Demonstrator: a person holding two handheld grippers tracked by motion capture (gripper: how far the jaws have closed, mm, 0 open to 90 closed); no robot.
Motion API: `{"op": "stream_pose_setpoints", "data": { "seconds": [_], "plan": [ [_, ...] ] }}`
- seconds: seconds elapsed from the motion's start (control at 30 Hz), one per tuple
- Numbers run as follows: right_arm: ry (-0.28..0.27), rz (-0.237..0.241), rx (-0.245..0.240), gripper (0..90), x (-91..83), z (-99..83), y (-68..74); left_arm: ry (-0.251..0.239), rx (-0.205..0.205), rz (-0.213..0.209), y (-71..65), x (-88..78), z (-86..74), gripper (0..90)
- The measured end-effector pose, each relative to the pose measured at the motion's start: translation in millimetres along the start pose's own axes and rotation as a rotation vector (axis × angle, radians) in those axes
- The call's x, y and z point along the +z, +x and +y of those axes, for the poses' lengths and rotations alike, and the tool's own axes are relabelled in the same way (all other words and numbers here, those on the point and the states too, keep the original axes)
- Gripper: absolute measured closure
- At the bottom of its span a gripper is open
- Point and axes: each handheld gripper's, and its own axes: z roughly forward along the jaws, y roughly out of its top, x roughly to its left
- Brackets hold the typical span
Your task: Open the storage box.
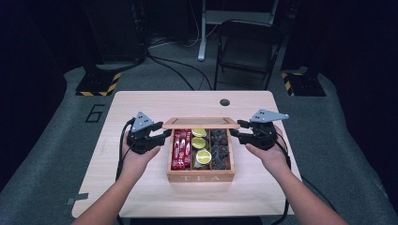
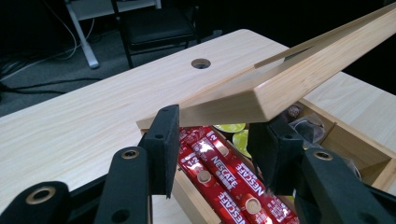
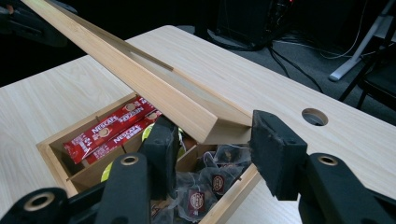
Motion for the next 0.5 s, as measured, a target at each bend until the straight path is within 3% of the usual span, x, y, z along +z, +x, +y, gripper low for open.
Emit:
{"op": "stream_pose_setpoints", "data": {
  "seconds": [0.27,0.5],
  "plan": [
    [-0.013,0.000,0.021,52.0,1.6,5.9,-4.0,0.040,0.011,0.019,1.4,14.7,0.1,52.8],
    [-0.018,0.000,0.032,52.0,2.3,8.0,-5.5,0.024,-0.003,0.035,5.3,18.1,4.5,55.9]
  ]
}}
